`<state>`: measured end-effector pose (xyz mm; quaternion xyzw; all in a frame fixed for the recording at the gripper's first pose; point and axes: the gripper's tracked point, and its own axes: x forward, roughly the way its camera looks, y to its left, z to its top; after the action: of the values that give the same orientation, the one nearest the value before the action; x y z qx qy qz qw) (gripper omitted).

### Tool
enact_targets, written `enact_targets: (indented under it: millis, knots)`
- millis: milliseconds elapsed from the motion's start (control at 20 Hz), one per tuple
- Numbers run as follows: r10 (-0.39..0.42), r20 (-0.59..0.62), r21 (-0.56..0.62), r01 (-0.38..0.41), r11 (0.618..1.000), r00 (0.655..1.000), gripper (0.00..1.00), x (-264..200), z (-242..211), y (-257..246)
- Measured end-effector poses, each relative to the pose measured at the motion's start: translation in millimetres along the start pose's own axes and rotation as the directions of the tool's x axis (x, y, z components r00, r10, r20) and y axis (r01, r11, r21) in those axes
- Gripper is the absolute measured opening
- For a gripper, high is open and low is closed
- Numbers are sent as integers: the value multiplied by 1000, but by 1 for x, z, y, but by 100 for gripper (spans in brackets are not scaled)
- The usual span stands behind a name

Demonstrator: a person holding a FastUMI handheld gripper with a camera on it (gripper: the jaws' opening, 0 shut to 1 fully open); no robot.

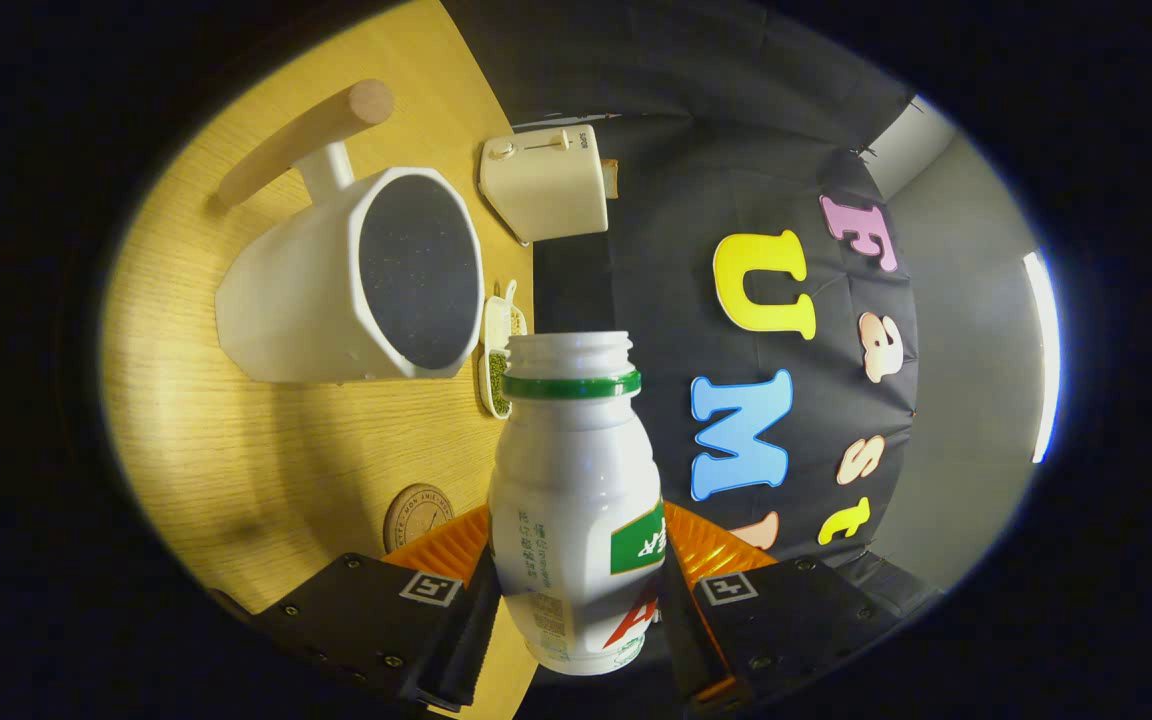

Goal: Take the bottle from table, then pour the juice into the cup, finally place the bottle on the coaster

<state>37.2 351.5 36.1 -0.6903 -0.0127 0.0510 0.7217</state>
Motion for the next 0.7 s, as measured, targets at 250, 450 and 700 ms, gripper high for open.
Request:
enact_targets:
  millis: [250,450,700]
  knots:
    - [-18,-1,-53,18,998,1000,72,1,1,-5]
    - [-22,3,-74,22,997,1000,72,-2,4,-5]
    - [-38,7,-129,39,991,999,72,0,5,-6]
